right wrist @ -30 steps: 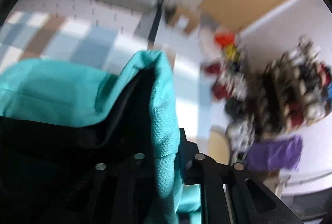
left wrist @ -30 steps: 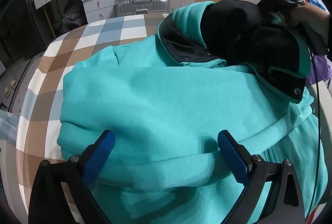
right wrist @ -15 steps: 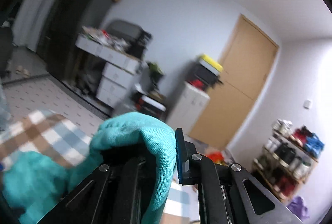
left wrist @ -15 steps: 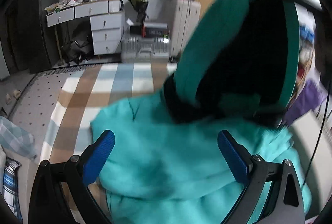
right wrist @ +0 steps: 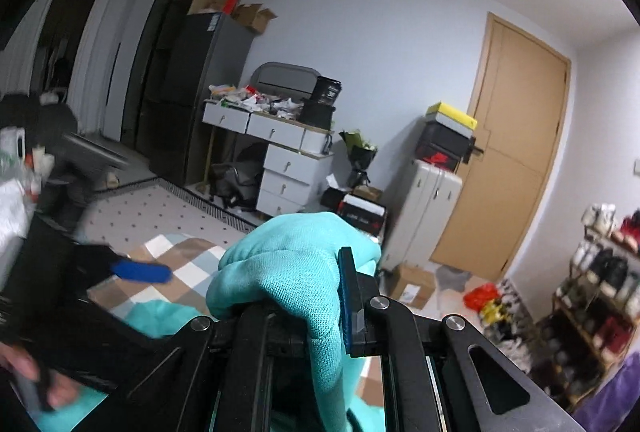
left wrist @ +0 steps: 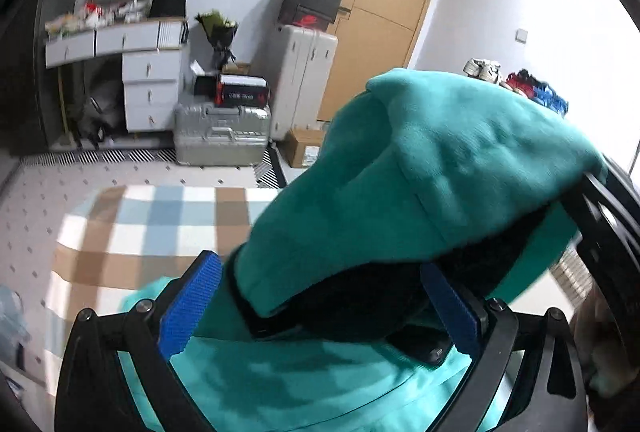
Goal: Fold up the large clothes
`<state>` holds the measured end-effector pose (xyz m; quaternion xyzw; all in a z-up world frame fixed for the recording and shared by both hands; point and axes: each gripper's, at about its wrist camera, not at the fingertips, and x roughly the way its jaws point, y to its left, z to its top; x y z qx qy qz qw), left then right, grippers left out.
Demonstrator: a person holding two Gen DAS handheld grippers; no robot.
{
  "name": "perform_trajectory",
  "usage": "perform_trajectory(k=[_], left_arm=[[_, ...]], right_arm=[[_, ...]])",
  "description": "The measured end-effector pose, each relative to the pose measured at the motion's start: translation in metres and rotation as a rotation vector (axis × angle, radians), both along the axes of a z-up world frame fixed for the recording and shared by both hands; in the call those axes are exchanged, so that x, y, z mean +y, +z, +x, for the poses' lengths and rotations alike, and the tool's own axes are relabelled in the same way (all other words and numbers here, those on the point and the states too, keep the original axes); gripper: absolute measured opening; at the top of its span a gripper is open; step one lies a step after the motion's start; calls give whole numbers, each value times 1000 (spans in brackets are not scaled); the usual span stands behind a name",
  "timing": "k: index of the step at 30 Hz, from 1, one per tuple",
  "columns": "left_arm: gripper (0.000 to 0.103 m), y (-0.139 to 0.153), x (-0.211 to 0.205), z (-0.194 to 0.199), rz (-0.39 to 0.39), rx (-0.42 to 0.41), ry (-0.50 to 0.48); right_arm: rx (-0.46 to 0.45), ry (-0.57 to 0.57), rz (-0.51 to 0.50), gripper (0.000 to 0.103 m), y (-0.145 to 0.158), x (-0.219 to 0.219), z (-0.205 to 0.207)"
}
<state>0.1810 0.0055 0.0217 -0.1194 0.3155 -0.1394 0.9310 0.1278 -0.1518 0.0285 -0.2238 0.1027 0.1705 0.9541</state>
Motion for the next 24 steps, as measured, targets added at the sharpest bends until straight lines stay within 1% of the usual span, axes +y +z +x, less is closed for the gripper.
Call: perform_trajectory(k=[1, 2, 3, 4, 6, 7, 8, 9, 10, 11, 12, 13, 15, 16, 17, 19, 20, 21, 22, 23, 24], left_arm=[[98, 0, -1, 2, 6, 1, 7], [98, 0, -3, 7, 33, 3, 28], [98, 2, -4, 10, 56, -12, 54], [98, 5, -6, 9, 73, -32, 60], [98, 8, -9, 11, 146, -48, 92], [98, 9, -9, 14, 181, -49, 110], [98, 10, -8, 18, 208, -54, 121], [97, 10, -6, 18, 220, -58, 131], [96, 11, -4, 21, 236, -58, 144], [83, 14, 0, 21, 244, -65, 156], [62, 17, 2, 20, 247, -70, 156], [51, 20, 2, 19, 256, -74, 144], [17, 24, -2, 16, 281, -80, 123], [12, 26, -5, 16, 307, -78, 116], [5, 30, -7, 12, 322, -80, 118], [4, 35, -9, 6, 326, -121, 141], [4, 37, -7, 4, 315, -126, 150], [4, 37, -5, 8, 299, -113, 143], [4, 36, -3, 9, 289, -98, 142], [4, 35, -1, 12, 284, -87, 151], [4, 33, 4, 14, 273, -69, 152]], right_arm=[[5, 1, 3, 10, 0, -1, 1], [6, 5, -2, 10, 0, -2, 0], [4, 10, -6, 10, 0, -1, -1], [6, 12, -13, 10, -1, 0, -3], [-1, 2, -31, 10, -2, -1, -2], [-18, -17, -49, 10, -4, -2, -1], [-55, -52, -74, 10, -7, -2, -1], [-64, -70, -93, 10, -11, -1, 5], [-52, -78, -96, 10, -15, -2, 9], [-23, -84, -77, 10, -17, -4, 14], [-4, -80, -60, 10, -19, -6, 15], [1, -78, -55, 10, -21, -6, 15], [13, -53, -54, 11, -24, -3, 13], [15, -40, -55, 11, -26, -2, 12], [16, -34, -61, 12, -29, 1, 9], [29, -24, -61, 14, -33, 2, 6], [45, -25, -59, 21, -37, 2, 7], [51, -32, -50, 26, -40, 1, 6], [59, -44, -30, 41, -42, -4, 3], [72, -49, -3, 52, -44, -10, 0], [103, -37, 71, 52, -45, -23, -7]])
